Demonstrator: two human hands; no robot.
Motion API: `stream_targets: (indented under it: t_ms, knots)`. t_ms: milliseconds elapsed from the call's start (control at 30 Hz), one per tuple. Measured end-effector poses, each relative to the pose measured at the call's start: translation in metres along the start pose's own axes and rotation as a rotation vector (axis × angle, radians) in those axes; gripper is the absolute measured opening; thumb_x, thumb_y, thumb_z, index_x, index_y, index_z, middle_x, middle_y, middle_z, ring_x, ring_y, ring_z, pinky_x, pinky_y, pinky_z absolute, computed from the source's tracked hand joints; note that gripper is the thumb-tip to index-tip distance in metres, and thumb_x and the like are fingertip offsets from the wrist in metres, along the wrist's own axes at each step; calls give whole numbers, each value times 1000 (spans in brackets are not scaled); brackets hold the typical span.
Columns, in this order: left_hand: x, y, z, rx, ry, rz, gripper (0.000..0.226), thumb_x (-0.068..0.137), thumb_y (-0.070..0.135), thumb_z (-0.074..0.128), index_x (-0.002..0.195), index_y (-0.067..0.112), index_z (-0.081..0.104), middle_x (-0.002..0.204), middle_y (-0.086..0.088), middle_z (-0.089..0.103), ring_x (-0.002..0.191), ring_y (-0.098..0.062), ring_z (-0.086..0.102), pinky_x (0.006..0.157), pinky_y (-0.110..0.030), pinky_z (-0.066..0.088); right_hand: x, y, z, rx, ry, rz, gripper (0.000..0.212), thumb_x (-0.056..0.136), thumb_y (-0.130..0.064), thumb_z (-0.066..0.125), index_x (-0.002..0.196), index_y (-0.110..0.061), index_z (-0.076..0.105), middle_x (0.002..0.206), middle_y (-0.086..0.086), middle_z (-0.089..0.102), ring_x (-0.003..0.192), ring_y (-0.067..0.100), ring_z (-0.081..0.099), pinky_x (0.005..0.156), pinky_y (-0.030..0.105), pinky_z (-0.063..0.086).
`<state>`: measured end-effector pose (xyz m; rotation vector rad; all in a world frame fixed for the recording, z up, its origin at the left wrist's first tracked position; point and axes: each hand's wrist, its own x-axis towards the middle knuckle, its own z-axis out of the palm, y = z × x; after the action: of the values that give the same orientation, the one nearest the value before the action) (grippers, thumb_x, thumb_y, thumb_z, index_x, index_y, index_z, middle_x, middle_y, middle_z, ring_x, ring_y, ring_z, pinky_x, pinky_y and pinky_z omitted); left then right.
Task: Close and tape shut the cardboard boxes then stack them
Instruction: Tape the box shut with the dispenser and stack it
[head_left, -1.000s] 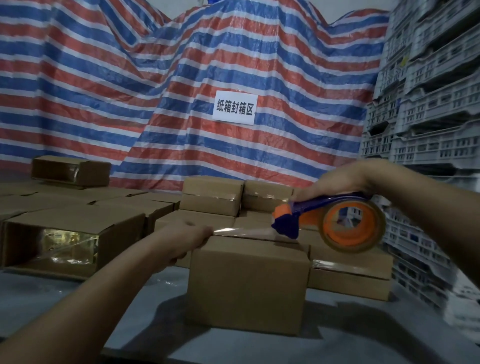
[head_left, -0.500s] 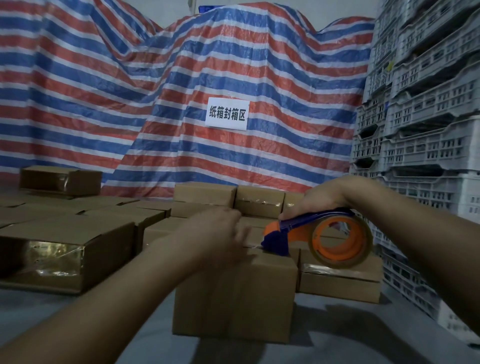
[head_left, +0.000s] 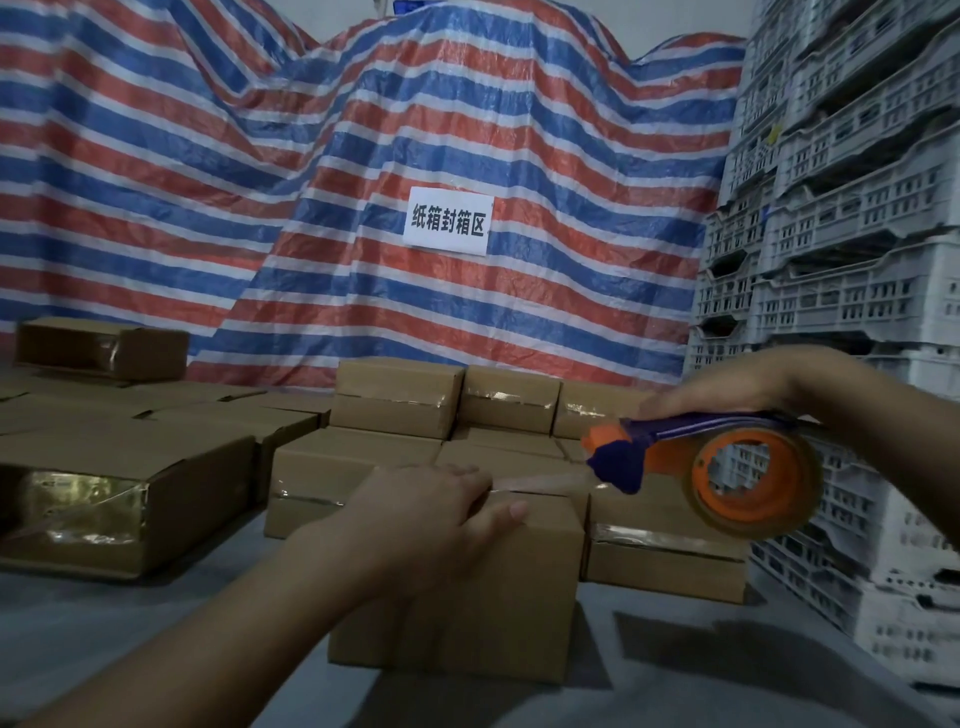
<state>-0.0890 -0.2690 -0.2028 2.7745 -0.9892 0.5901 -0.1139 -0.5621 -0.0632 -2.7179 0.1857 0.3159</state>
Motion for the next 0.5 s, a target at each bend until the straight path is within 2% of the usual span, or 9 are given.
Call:
stream_targets:
  t_ms: [67,133,167,267,300,367,433,500]
  knots:
    - [-2,2,-2,-13,-2,10,90,77,79,-2,134,31,47,137,6,54,121,-14,52,99,-38,45,5,9,8,-114,24,7,66,67,-83,60,89,-22,72,71,-2,66,59,13,60,62,26,48]
    - [-3,3,-3,-26,-14,13,88,77,78,-1,140,33,42,140,7,52,124,-12,50,101,-37,43,13,12,21,-171,27,-6,59,67,-85,56,74,-30,75,68,-6,68,57,9,62,64,25,50]
    - [-3,2,-4,-53,-29,8,80,82,77,5,145,37,33,143,8,49,126,-12,48,103,-37,40,16,13,28,-156,25,-11,59,68,-85,55,71,-29,74,67,-7,68,57,9,62,63,25,50]
    - [0,-1,-11,-228,-135,-34,70,91,72,27,151,48,0,157,9,32,139,-15,36,114,-45,29,19,15,36,-120,34,-6,63,76,-82,53,82,-22,71,69,-5,69,59,11,63,64,24,51]
    - [2,0,-15,-230,-159,-32,70,93,69,30,151,48,-1,160,9,25,143,-16,30,117,-48,24,18,16,36,-112,25,-4,63,78,-81,53,84,-21,70,68,-5,68,58,11,62,63,23,51]
    - [9,9,-19,-151,-141,22,65,97,63,31,153,40,9,162,9,15,146,-14,19,118,-42,14,19,18,38,-93,-6,-13,65,76,-81,51,87,-20,68,68,-5,66,57,11,59,61,22,49]
    - [13,26,-20,-138,-95,106,64,97,63,32,153,34,21,160,7,21,146,-15,20,113,-35,18,19,18,41,-63,-17,-27,70,74,-80,51,97,-16,68,75,-1,66,62,13,59,64,24,48]
    - [15,40,-16,-142,-119,177,61,95,65,35,147,34,31,151,6,37,140,-17,33,105,-33,26,20,20,43,-49,-19,-33,75,73,-80,52,105,-14,68,80,2,66,67,16,59,67,26,48]
